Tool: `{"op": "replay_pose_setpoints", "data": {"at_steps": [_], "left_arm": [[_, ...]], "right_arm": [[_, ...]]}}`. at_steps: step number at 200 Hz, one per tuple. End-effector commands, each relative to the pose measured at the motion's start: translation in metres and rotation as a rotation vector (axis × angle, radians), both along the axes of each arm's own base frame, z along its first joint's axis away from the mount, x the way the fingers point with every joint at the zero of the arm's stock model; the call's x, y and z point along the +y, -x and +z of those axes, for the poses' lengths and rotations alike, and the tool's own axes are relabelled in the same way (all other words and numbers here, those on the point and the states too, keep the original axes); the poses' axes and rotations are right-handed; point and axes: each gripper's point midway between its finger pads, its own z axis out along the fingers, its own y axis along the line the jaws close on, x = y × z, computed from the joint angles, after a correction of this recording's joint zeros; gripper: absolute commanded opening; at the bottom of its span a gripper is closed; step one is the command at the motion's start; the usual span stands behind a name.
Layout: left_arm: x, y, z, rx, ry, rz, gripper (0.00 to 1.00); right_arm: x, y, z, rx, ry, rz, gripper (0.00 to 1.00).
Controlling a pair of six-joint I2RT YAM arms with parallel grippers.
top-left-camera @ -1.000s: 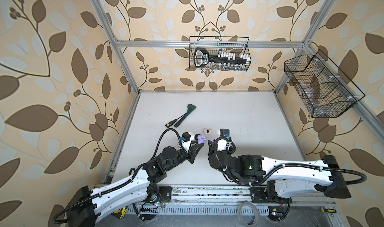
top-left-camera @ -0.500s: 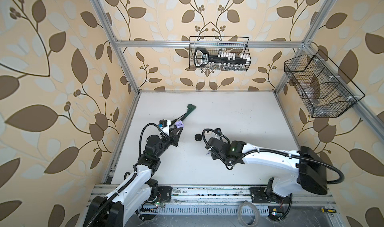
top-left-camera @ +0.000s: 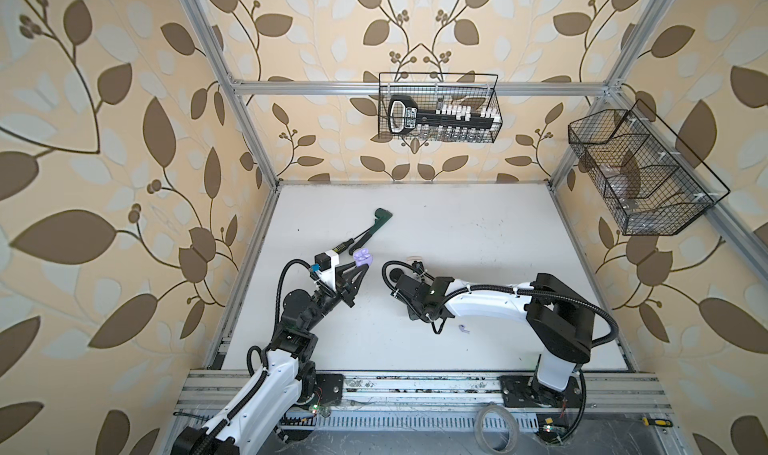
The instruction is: Insert the wireless bluetooth earbuds into the charging case
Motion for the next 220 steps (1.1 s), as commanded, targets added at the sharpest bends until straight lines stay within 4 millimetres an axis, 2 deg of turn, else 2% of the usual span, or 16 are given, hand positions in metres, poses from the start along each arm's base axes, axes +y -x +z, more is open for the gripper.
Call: {"op": "replay_pose_setpoints", "data": {"at_steps": [1, 68, 109, 162, 220], "left_arm": [[-0.002, 0.009, 0.016, -0.077, 0.017, -0.03, 0.0], [-0.002, 0.015, 0.019, -0.093, 0.022, -0.041, 0.0], [-0.003, 0.014, 0.019, -0.094, 0.021, -0.043, 0.0], [-0.003, 0.014, 0.02, -0.096, 0.018, -0.042, 0.0], [-0.003, 0.014, 0.02, -0.098, 0.017, -0.04, 0.0]], "right_arm": [[-0.006, -0.001, -0.007, 0.0, 0.036, -0.023, 0.63], [-0.024, 0.012, -0.016, 0.012, 0.062, -0.035, 0.5], [-0.037, 0.018, -0.015, 0.017, 0.073, -0.051, 0.5], [-0.041, 0.019, 0.009, -0.011, 0.047, -0.041, 0.53], [-0.046, 0.029, -0.01, 0.044, 0.1, -0.018, 0.49]]}}
